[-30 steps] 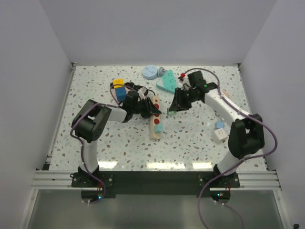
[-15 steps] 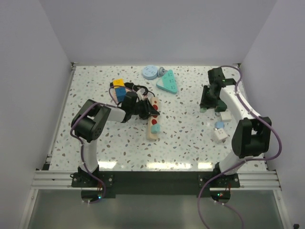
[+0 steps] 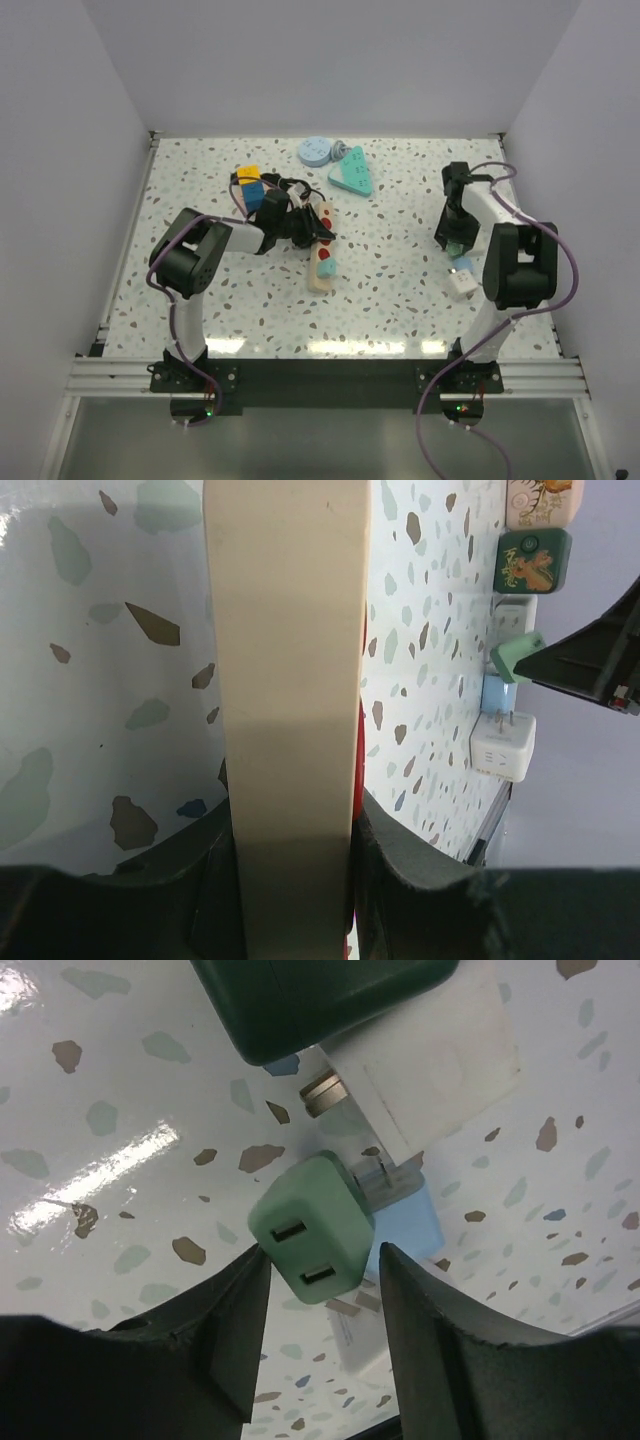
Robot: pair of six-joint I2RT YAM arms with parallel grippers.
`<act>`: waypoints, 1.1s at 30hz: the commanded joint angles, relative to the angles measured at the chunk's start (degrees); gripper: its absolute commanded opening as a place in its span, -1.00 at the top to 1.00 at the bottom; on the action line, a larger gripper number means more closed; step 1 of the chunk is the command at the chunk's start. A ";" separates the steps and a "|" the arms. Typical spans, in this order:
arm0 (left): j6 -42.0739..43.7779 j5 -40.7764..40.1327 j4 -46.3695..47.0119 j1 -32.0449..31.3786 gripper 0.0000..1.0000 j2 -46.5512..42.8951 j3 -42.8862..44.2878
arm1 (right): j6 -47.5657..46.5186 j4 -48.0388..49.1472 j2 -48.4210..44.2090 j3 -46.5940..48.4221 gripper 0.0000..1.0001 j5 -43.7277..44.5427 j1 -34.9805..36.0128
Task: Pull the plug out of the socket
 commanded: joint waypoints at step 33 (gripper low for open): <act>-1.94 -2.84 -0.31 0.33 1.00 0.38 5.34 | 3.29 27.34 -2.71 -2.85 -0.92 -45.29 31.69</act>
